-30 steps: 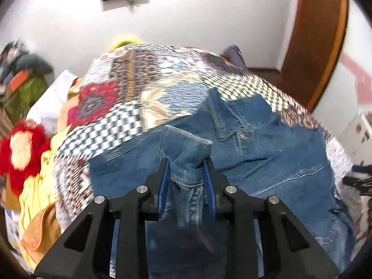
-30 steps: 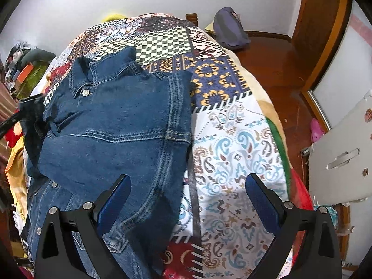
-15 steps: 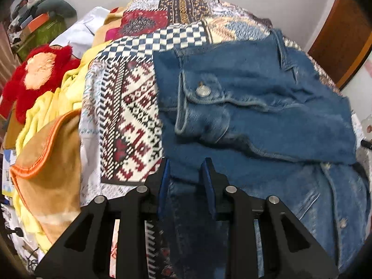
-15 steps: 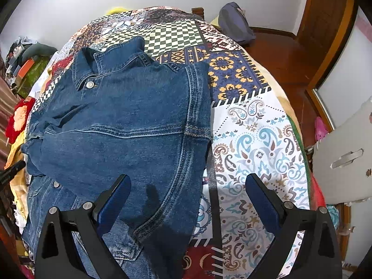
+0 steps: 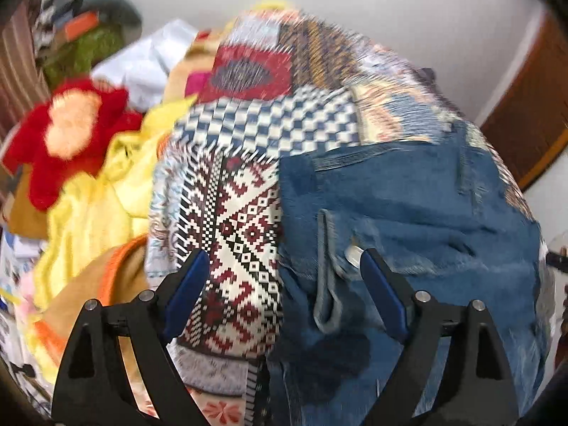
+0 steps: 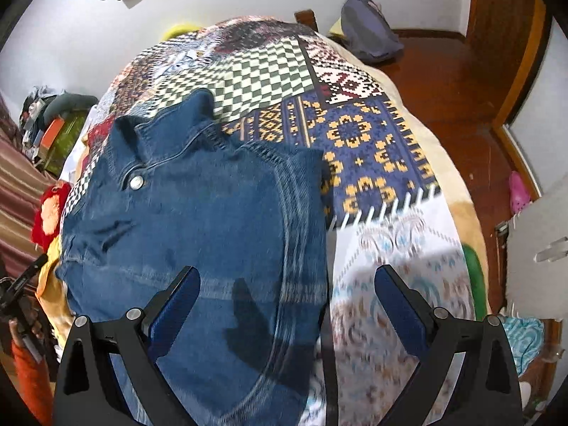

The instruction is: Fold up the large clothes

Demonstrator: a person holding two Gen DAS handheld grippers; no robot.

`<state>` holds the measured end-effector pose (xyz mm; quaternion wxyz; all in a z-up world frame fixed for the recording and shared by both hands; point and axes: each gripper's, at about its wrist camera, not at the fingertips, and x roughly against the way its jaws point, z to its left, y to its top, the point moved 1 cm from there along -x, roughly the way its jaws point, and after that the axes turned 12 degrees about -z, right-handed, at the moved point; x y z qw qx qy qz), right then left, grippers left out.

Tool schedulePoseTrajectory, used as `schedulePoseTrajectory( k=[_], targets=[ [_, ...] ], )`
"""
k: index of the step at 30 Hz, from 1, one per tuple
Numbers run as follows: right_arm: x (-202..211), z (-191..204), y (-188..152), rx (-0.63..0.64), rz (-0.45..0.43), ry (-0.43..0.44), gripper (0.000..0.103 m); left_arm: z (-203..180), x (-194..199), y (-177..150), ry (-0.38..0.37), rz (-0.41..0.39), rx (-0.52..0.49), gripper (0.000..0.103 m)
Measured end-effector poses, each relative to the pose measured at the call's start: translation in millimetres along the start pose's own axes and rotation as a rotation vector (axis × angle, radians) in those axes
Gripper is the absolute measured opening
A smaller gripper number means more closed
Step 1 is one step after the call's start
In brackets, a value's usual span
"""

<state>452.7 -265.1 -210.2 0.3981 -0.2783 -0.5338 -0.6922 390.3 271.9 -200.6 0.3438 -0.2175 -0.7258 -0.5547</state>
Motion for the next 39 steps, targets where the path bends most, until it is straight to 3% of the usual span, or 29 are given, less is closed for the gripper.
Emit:
schedulePoseTrajectory(
  k=[3, 5, 9, 10, 11, 14, 16, 19, 20, 27, 30, 35, 39],
  targets=[
    [-20, -6, 9, -0.033, 0.025, -0.001, 0.095, 8, -40, -7, 0.009, 0.084, 0.077, 0.087],
    [-34, -11, 14, -0.05, 0.035, -0.013, 0.079, 11, -52, -11, -0.015, 0.088, 0.137, 0.087],
    [-51, -16, 22, -0.075, 0.013, -0.022, 0.065, 18, -72, -10, -0.108, 0.109, 0.257, 0.087],
    [-53, -15, 23, -0.071, 0.002, -0.023, 0.056, 19, -75, -11, -0.117, 0.112, 0.281, 0.087],
    [-55, -13, 25, -0.068, -0.005, -0.014, 0.044, 20, -80, -9, -0.129, 0.118, 0.302, 0.085],
    [-60, -8, 25, -0.068, -0.007, 0.019, 0.03, 19, -96, -1, -0.157, 0.132, 0.332, 0.068],
    [-63, -3, 26, -0.041, -0.014, 0.001, 0.026, 19, -104, 4, -0.153, 0.137, 0.359, 0.057],
    [-64, 0, 28, -0.02, -0.011, -0.016, 0.022, 16, -105, 13, -0.193, 0.122, 0.392, 0.014],
    [-64, 2, 30, -0.008, -0.006, -0.018, 0.02, 15, -104, 14, -0.177, 0.117, 0.388, 0.009],
    [-68, 30, 47, 0.125, -0.003, -0.048, 0.016, 24, -68, 27, -0.123, 0.013, 0.306, 0.006],
    [-71, 50, 62, 0.175, -0.02, -0.05, 0.016, 40, -53, 32, -0.133, -0.007, 0.319, 0.006],
    [-84, 89, 92, 0.204, -0.058, -0.028, 0.016, 65, -33, 39, -0.032, -0.071, 0.29, 0.003],
    [-110, 109, 99, 0.278, -0.046, -0.105, 0.016, 85, -43, 32, -0.002, -0.033, 0.294, 0.002]
  ],
)
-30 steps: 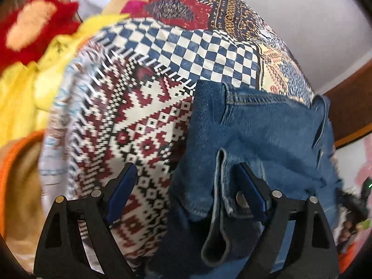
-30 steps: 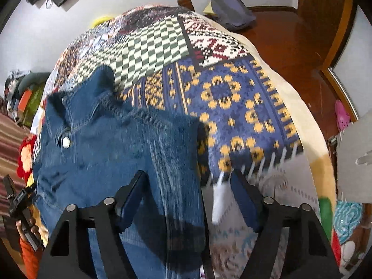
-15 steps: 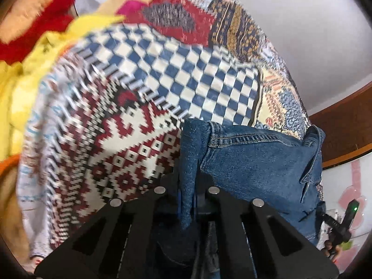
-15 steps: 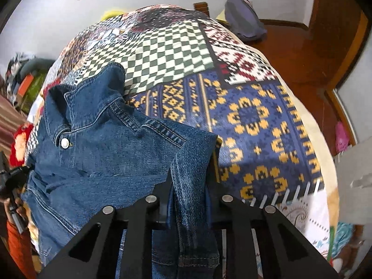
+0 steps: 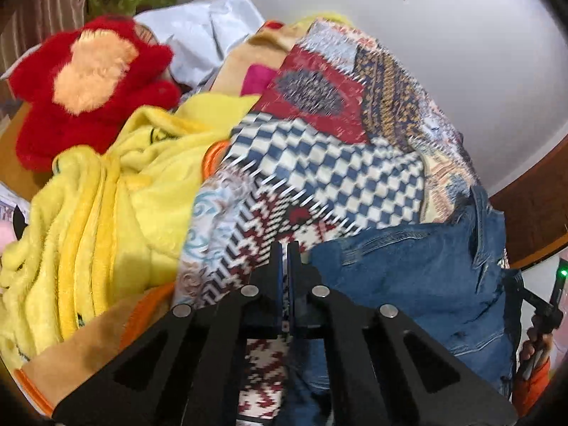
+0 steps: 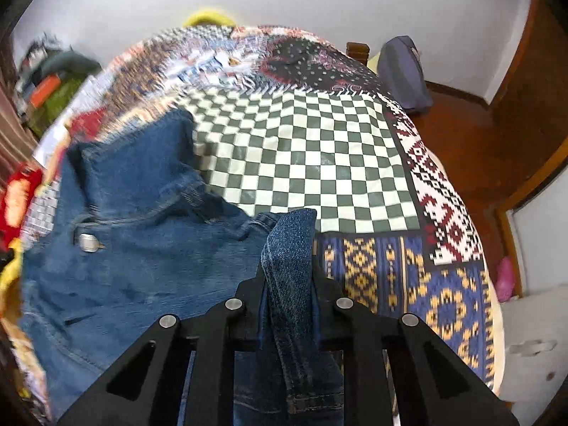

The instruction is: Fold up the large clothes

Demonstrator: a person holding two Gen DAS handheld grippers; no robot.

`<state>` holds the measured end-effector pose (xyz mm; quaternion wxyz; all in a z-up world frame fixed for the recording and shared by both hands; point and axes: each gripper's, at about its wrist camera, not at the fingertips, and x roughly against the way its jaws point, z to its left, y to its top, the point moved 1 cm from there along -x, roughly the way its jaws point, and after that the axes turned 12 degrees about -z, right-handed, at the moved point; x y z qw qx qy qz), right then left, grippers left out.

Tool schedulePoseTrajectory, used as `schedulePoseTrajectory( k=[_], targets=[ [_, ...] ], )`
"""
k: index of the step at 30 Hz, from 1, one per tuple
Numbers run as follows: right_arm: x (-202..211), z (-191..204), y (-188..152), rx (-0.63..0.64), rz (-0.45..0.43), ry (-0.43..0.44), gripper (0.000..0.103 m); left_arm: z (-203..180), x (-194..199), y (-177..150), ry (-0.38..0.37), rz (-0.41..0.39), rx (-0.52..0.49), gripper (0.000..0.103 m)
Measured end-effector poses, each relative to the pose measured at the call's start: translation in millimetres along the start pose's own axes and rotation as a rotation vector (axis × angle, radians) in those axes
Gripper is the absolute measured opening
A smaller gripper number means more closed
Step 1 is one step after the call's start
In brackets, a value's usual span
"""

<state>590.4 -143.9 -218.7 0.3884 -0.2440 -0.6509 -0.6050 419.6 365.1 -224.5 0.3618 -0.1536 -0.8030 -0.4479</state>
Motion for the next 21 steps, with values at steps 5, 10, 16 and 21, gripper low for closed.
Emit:
schedulePoseTrajectory(
  k=[5, 10, 16, 21],
  targets=[
    [-33, -6, -16, 0.066, 0.052, -0.074, 0.017, 10, -6, -15, 0.014, 0.033, -0.016, 0.002],
    [-31, 2, -22, 0.178, 0.019, -0.112, 0.02, -7, -10, -26, 0.06, 0.024, -0.135, 0.002],
    [-30, 4, -22, 0.241, 0.021, -0.225, 0.059, -30, -4, -35, 0.119, 0.012, -0.289, 0.002],
    [-22, -22, -18, 0.172, 0.038, -0.25, 0.081, -36, 20, -30, 0.133, -0.022, -0.327, 0.003]
  ],
)
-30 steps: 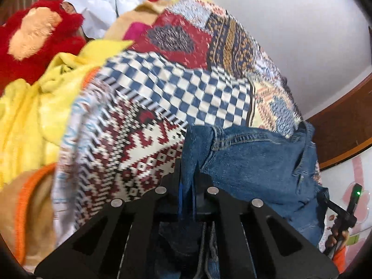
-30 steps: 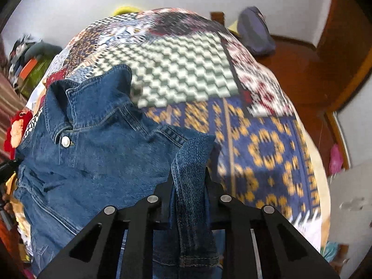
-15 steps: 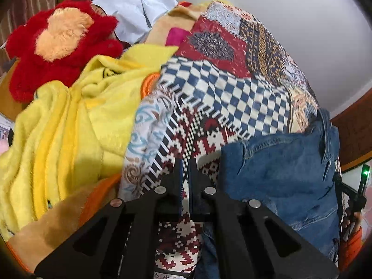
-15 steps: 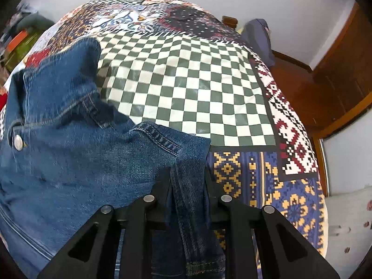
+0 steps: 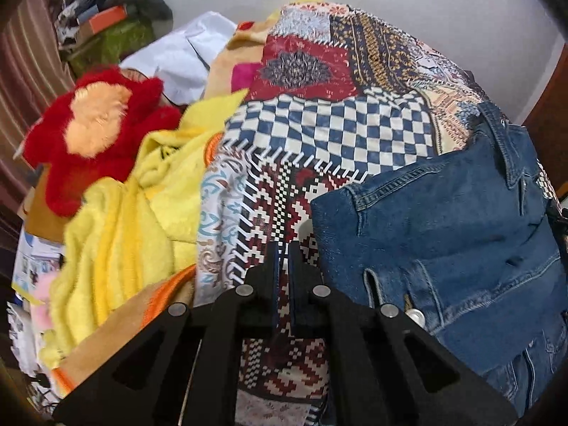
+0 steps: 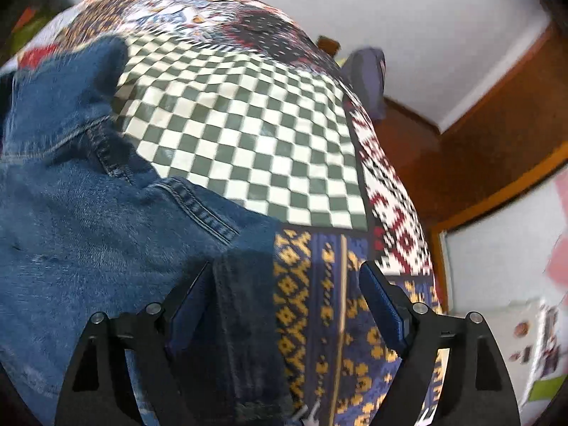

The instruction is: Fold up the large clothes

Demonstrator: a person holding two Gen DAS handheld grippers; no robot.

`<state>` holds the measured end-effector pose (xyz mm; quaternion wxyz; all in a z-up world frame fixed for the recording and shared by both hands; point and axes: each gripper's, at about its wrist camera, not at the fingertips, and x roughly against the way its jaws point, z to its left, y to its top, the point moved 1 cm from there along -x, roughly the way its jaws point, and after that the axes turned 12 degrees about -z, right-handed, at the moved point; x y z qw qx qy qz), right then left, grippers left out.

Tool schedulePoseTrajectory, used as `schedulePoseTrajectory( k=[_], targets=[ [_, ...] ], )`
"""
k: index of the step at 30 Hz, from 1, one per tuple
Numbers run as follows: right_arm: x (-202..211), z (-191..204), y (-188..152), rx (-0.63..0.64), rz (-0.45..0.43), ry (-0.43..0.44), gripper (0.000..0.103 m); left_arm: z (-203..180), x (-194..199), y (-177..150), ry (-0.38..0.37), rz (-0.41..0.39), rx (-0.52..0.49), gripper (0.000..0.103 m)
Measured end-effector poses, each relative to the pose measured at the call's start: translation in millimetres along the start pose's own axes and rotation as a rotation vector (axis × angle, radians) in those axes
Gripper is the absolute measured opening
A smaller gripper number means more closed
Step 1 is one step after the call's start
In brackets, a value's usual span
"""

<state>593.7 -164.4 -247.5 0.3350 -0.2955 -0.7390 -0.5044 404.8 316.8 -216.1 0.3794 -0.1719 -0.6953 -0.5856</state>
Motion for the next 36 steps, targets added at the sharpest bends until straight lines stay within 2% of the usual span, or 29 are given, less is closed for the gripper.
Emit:
schedulePoseTrajectory(
  k=[4, 8, 11, 13, 15, 17, 22, 24, 28, 29, 32, 36],
  targets=[
    [31, -26, -1, -0.113, -0.029, 0.063, 0.081, 1, 26, 7, 0.001, -0.028, -0.008, 0.005],
    [88, -56, -6, -0.248, -0.08, 0.186, 0.081, -4, 62, 14, -0.02, -0.07, -0.023, 0.007],
    [133, -71, -11, -0.309, -0.111, 0.294, 0.081, -13, 97, 18, -0.035, -0.116, -0.057, 0.013],
    [164, -79, -18, -0.317, -0.132, 0.319, 0.082, -22, 120, 17, -0.05, -0.15, -0.081, 0.026],
    [188, -82, -25, -0.301, -0.141, 0.337, 0.082, -31, 139, 15, -0.069, -0.166, -0.098, 0.07],
    [213, -84, -38, -0.284, -0.143, 0.372, 0.082, -41, 156, 9, -0.104, -0.182, -0.101, 0.083],
    [252, -74, -78, -0.224, -0.135, 0.417, 0.082, -72, 190, -19, -0.197, -0.164, -0.142, 0.086],
    [262, -68, -100, -0.195, -0.118, 0.423, 0.082, -81, 198, -36, -0.203, -0.154, -0.16, 0.091],
    [261, -54, -142, -0.178, -0.061, 0.426, 0.082, -87, 197, -72, -0.223, -0.105, -0.172, 0.091],
    [257, -51, -151, -0.182, -0.041, 0.428, 0.082, -85, 193, -85, -0.241, -0.07, -0.151, 0.091],
    [255, -46, -180, -0.202, -0.016, 0.418, 0.082, -76, 177, -118, -0.233, 0.049, -0.096, 0.091],
    [251, -46, -207, -0.259, 0.013, 0.467, 0.082, -60, 162, -149, -0.195, 0.146, -0.032, 0.091]
  ],
)
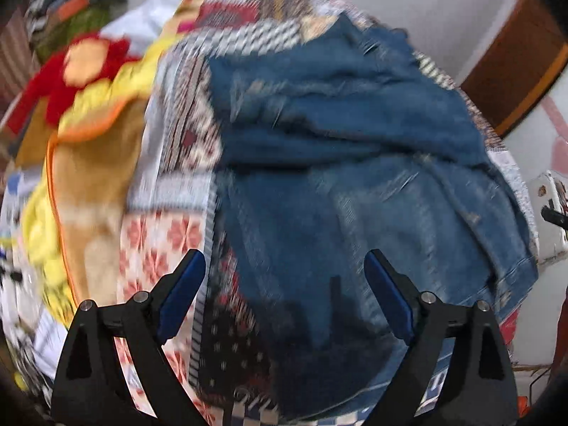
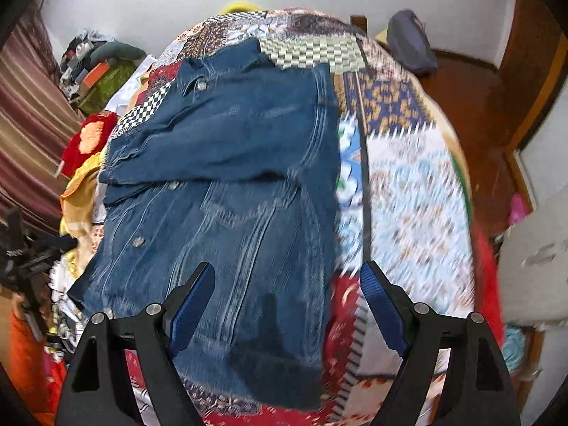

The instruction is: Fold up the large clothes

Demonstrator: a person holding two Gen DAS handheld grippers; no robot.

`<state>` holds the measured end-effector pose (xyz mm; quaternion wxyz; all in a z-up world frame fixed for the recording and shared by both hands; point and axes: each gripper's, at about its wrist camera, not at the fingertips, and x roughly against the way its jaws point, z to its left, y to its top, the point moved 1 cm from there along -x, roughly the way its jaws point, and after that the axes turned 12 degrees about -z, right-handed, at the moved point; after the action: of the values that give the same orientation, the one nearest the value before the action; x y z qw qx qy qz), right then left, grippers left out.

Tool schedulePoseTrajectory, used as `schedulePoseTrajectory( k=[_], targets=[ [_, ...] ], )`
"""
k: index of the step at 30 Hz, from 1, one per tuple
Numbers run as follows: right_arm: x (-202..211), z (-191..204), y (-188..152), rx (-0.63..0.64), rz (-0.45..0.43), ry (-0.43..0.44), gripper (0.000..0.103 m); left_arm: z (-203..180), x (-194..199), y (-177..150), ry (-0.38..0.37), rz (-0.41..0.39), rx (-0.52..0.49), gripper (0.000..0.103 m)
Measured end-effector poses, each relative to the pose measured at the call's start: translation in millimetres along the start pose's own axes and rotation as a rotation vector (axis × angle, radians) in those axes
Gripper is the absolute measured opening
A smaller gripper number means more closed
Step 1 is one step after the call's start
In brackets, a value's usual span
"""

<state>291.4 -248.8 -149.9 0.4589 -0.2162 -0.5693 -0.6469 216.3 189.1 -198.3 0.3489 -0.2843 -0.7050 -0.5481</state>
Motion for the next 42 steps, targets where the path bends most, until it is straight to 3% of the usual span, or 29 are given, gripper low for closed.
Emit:
schedulePoseTrajectory(
  k=[5, 9, 14, 19, 21, 25, 27, 29, 31, 32, 33, 36, 39, 42],
  targets=[
    [-16, -11, -34, -0.072, 0.06, 0.006, 0.082, 12, -6, -31, -0.051, 0.071, 0.136, 0.091],
    [-27, -23, -54, -0.172, 0.09, 0.021, 0.082, 7, -14, -49, -0.064, 0.12, 0.144, 0.091],
    [-23, -23, -59, -0.178, 0.078, 0.038, 0.082, 11, -16, -61, -0.093, 0.156, 0.212, 0.092],
    [-31, -16, -64, -0.142, 0.078, 0.008, 0.083, 22, -14, -71, -0.171, 0.17, 0.314, 0.09],
    [-32, -13, -65, -0.122, 0.059, -0.003, 0.08, 24, -15, -77, -0.195, 0.19, 0.344, 0.084],
    [-32, -2, -64, -0.08, 0.034, 0.023, 0.055, 18, -12, -79, -0.203, 0.171, 0.328, 0.074],
    [-33, 2, -64, -0.054, 0.017, 0.0, 0.049, 15, -11, -77, -0.226, 0.174, 0.318, 0.065],
    [-35, 7, -63, -0.029, 0.012, -0.009, 0.039, 9, -9, -73, -0.256, 0.178, 0.298, 0.063],
    [-35, 11, -58, -0.014, 0.009, 0.006, 0.026, 3, -6, -70, -0.255, 0.176, 0.265, 0.054],
    [-35, 11, -57, -0.014, 0.008, 0.017, 0.022, 1, -5, -68, -0.254, 0.17, 0.254, 0.044],
    [-34, 13, -54, -0.013, 0.007, 0.033, 0.021, -3, -2, -65, -0.25, 0.156, 0.231, 0.033],
    [-33, 19, -46, 0.011, -0.01, 0.05, 0.019, -13, 3, -55, -0.235, 0.117, 0.18, 0.021],
    [-29, 25, -32, 0.02, -0.036, 0.063, 0.019, -22, 12, -36, -0.209, 0.062, 0.121, 0.014],
    [-21, 31, -6, 0.018, -0.102, 0.101, 0.018, -29, 24, -7, -0.199, -0.022, 0.07, 0.013]
  ],
)
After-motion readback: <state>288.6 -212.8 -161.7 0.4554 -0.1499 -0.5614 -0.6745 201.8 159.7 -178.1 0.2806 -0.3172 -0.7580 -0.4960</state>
